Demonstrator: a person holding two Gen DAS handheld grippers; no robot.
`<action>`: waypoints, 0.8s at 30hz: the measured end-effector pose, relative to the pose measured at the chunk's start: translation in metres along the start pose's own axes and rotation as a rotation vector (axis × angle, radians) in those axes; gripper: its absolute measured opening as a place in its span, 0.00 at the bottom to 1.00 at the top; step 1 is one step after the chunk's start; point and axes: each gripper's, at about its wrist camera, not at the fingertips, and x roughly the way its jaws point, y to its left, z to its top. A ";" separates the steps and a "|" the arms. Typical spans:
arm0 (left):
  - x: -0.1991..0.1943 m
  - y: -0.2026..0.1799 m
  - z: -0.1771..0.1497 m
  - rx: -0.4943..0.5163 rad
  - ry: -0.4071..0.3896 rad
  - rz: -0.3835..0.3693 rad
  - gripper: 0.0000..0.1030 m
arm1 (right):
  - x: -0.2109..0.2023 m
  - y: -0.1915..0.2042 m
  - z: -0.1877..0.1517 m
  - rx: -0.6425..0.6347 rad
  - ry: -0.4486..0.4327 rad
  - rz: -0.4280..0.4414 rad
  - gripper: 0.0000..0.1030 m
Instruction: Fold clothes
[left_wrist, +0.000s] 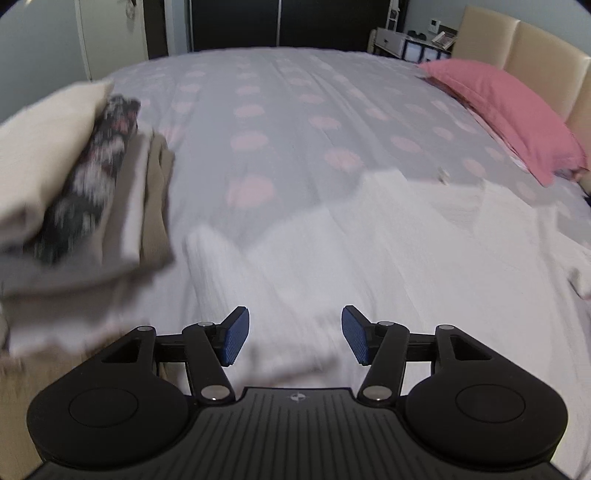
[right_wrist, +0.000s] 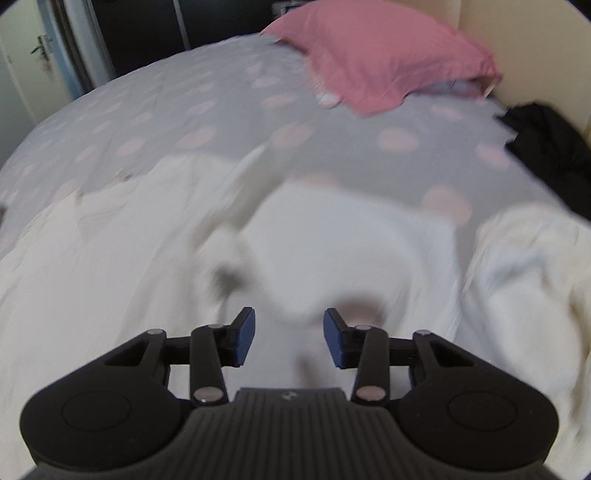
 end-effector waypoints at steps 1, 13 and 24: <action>-0.004 -0.002 -0.010 -0.005 0.016 -0.017 0.52 | -0.003 0.006 -0.010 -0.003 0.021 0.023 0.39; -0.045 -0.032 -0.106 0.013 0.175 -0.124 0.52 | -0.041 0.047 -0.121 -0.183 0.297 0.091 0.31; -0.049 -0.045 -0.172 0.056 0.352 -0.120 0.52 | -0.037 0.035 -0.153 -0.197 0.439 0.094 0.24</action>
